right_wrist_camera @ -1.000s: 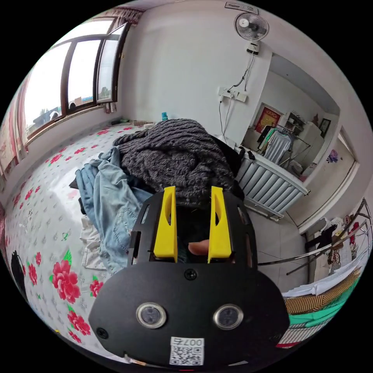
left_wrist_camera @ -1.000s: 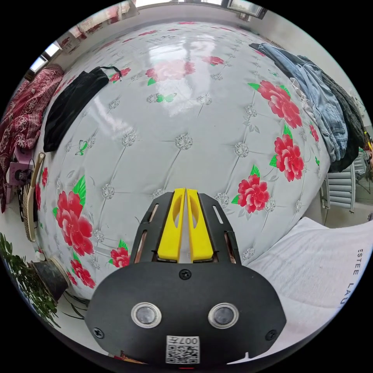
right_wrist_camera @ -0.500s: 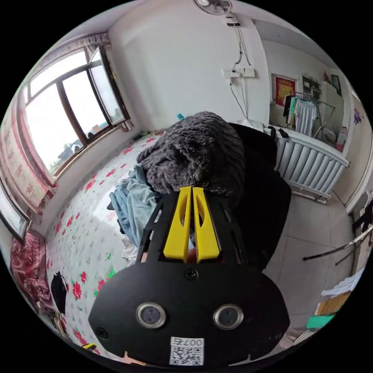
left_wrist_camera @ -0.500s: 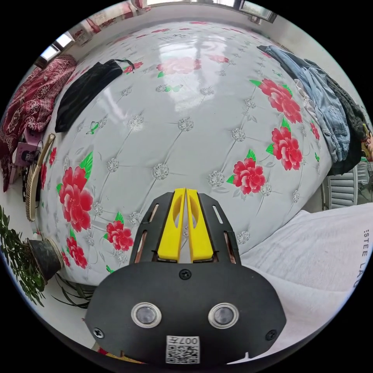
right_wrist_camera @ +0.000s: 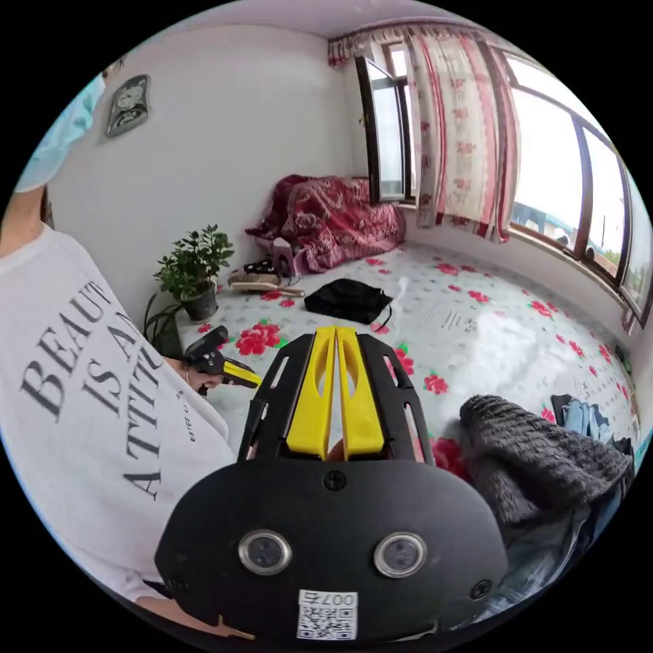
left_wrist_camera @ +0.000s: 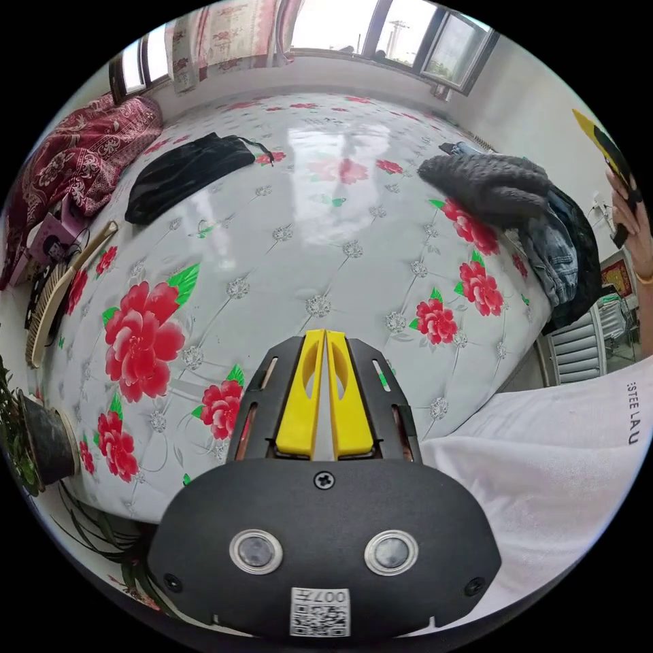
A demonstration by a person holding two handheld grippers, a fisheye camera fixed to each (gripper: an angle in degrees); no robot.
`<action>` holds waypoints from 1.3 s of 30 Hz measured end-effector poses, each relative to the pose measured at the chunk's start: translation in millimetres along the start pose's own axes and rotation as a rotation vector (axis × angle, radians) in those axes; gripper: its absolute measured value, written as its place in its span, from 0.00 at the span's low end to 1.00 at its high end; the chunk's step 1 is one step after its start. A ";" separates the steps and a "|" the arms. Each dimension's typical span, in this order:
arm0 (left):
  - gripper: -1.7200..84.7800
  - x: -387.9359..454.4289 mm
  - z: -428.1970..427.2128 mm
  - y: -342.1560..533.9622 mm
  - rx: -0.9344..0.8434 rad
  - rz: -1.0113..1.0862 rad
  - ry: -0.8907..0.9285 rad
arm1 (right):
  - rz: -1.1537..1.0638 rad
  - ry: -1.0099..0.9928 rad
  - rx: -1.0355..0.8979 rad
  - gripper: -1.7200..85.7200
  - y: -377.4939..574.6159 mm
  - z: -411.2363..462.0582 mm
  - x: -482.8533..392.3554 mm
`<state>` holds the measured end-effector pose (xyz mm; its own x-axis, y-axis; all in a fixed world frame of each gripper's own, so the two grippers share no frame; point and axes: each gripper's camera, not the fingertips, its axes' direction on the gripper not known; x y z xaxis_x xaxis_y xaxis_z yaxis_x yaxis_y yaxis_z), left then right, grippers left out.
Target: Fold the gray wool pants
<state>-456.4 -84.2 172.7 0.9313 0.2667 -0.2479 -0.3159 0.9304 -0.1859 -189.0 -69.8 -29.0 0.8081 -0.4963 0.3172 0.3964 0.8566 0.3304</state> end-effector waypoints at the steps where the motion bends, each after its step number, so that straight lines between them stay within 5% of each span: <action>1: 0.01 -10.3 -3.6 10.8 -0.001 -0.015 0.002 | 0.022 0.011 -0.044 0.03 2.7 20.4 -3.1; 5: 0.01 -42.2 -13.7 48.5 -0.037 -0.035 -0.064 | 0.170 0.155 -0.284 0.08 39.4 98.5 26.6; 11: 0.01 -80.5 -14.6 75.1 -0.129 -0.129 -0.096 | 0.658 0.442 -0.280 0.13 103.5 69.9 187.7; 19: 0.03 -75.6 -17.8 29.7 -0.116 -0.124 0.009 | 0.962 0.139 -0.441 0.06 159.6 154.9 288.8; 24: 0.06 -63.5 -36.0 23.8 -0.042 -0.069 0.047 | 0.762 -0.067 -0.086 0.02 116.8 133.4 232.1; 33: 0.17 -54.7 -87.5 90.2 0.115 0.091 0.100 | -0.041 -0.746 -0.056 0.03 12.2 123.0 -37.4; 39: 0.17 -114.1 -93.0 156.1 0.004 -0.121 -0.140 | -0.101 -0.565 -0.263 0.09 45.3 155.7 -72.2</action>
<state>-628.8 7.2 83.6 0.9788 0.1846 -0.0891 -0.1992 0.9589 -0.2021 -297.3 -17.2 101.4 0.4350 -0.5128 0.7401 0.6107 0.7720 0.1760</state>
